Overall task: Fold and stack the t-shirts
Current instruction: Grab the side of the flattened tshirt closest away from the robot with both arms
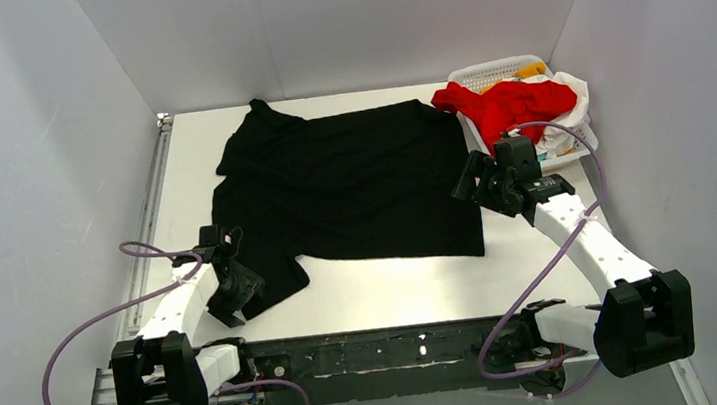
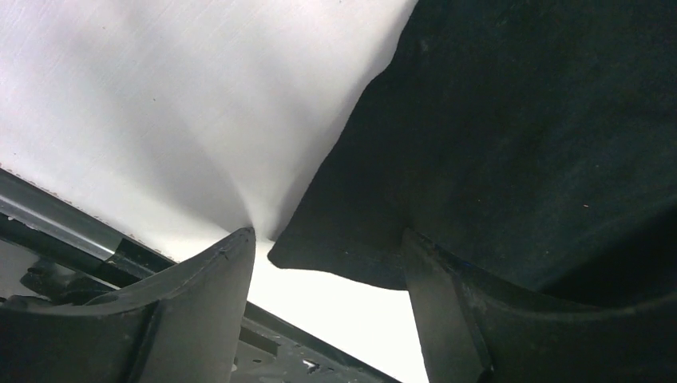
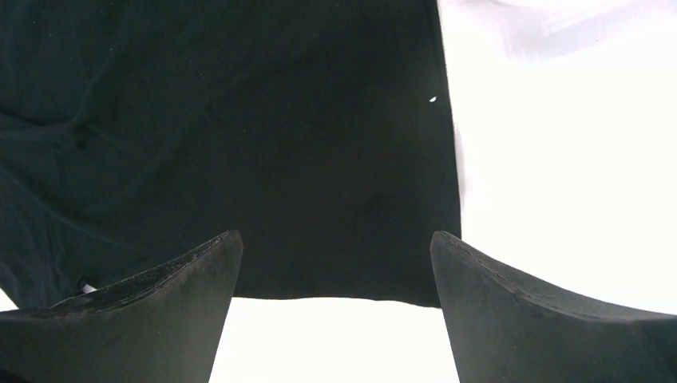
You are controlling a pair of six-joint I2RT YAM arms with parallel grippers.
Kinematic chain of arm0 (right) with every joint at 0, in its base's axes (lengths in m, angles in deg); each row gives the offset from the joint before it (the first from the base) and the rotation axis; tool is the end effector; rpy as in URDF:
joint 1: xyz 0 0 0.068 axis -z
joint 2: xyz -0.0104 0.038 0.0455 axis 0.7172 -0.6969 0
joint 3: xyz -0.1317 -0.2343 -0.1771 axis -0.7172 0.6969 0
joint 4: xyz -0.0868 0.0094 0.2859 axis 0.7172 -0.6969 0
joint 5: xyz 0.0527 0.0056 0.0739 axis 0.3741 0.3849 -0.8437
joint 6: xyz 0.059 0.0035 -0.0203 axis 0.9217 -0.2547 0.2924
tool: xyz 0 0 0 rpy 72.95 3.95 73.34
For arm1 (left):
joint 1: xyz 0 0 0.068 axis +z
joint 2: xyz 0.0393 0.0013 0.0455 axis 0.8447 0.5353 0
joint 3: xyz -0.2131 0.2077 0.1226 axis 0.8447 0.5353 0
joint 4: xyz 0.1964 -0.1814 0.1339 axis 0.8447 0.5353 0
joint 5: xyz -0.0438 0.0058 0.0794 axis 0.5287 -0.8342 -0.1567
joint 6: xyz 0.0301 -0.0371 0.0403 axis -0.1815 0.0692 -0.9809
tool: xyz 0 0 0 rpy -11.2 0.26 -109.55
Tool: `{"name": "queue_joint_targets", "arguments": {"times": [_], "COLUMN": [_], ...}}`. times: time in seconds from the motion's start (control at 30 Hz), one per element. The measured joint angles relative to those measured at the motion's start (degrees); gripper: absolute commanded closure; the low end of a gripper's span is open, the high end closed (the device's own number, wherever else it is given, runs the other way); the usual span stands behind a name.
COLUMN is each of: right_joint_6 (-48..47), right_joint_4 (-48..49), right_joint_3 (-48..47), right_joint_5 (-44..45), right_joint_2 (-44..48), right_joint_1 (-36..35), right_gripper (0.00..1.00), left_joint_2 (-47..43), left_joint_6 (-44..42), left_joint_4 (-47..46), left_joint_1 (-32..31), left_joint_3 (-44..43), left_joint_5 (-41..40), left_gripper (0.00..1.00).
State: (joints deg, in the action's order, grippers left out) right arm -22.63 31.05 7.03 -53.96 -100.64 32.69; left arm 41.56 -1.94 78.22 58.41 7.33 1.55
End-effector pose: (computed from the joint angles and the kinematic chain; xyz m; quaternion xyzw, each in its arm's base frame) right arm 0.2633 0.0589 0.2813 0.1860 0.9018 0.1371 0.3652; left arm 0.2393 0.0075 0.2031 -0.4158 0.8283 -0.1192 0.3561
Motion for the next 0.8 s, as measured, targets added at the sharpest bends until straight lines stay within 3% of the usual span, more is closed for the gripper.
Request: {"name": "queue_joint_targets", "arguments": {"times": [0.1,0.17,0.2,0.27,0.3,0.67,0.8], "right_joint_6": [-0.2,-0.2,-0.2,-0.2,-0.2,0.2,2.0], "right_joint_4": [-0.1,-0.2,-0.2,-0.4,-0.4,-3.8,-5.9], "right_joint_3": [0.1,0.2,0.3,0.4,0.4,2.4,7.0], "right_joint_5": [0.6,0.9,0.9,1.1,1.1,0.0,-1.2], "right_joint_2": [0.0,0.0,0.0,0.0,0.0,1.0,1.8], "right_joint_1": [0.0,0.0,0.0,0.0,0.0,0.0,0.0], "right_gripper": [0.04,0.04,0.05,0.04,0.05,0.09,0.17], "left_joint_2": [0.2,0.7,0.9,1.7,2.1,5.9,4.4], "left_joint_6": [0.2,0.3,0.3,0.4,0.5,-1.5,-1.4], "left_joint_4": [0.0,0.1,0.0,-0.2,-0.4,0.1,-0.1], "left_joint_1": [0.0,0.0,0.0,0.0,0.0,0.1,0.1], "left_joint_3": [0.1,0.0,-0.1,-0.4,-0.6,-2.8,-2.1], "left_joint_5": [-0.2,-0.3,-0.3,0.0,0.4,1.7,1.7], "left_gripper": [0.46,0.59,0.66,0.96,1.00,1.00,1.00]}}
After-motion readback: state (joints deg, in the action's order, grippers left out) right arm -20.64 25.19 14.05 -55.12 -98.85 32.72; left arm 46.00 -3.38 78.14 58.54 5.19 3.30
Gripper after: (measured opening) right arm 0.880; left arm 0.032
